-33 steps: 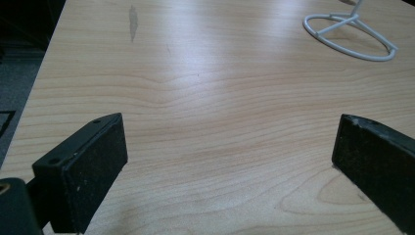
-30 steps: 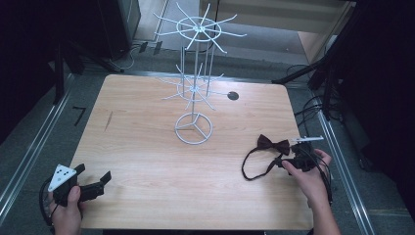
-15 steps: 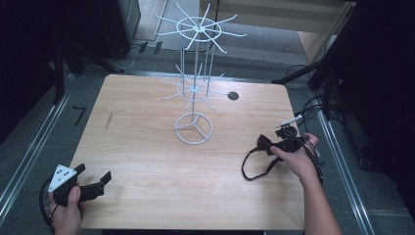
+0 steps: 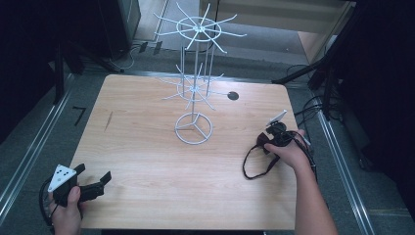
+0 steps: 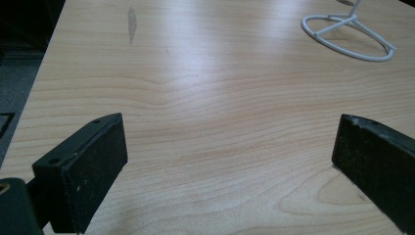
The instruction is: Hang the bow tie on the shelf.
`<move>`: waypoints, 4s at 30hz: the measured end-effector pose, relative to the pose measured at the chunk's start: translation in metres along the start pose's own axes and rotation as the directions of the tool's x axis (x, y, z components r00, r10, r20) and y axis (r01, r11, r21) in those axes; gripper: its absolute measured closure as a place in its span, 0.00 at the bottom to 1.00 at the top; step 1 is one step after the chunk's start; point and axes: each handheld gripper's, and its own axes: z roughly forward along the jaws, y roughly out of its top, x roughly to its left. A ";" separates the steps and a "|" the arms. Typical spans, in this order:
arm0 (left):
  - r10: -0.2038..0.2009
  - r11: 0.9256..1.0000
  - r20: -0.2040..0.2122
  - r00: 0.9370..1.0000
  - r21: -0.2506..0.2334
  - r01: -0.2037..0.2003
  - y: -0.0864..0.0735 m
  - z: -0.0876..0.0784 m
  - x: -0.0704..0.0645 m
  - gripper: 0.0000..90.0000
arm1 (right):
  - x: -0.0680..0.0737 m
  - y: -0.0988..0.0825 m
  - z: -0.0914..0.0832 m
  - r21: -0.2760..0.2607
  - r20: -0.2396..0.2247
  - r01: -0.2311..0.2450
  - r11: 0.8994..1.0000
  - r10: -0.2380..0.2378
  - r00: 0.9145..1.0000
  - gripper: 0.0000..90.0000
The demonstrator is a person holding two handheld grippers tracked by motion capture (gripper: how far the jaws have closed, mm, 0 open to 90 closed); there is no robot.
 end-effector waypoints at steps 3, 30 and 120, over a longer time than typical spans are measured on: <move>0.001 1.000 -0.001 1.000 0.000 -0.001 0.000 0.000 0.000 0.00 | -0.002 0.000 0.000 0.008 -0.033 -0.014 1.000 0.014 0.999 0.54; 0.001 1.000 -0.005 1.000 0.001 -0.001 0.000 0.000 0.000 0.00 | -0.011 0.001 -0.032 -0.140 -0.153 -0.220 0.965 0.198 0.968 0.89; -0.034 0.999 0.003 0.999 -0.005 0.034 0.000 -0.001 0.002 0.00 | 0.072 0.040 -0.154 -0.545 -0.331 -0.267 0.795 0.089 0.940 0.88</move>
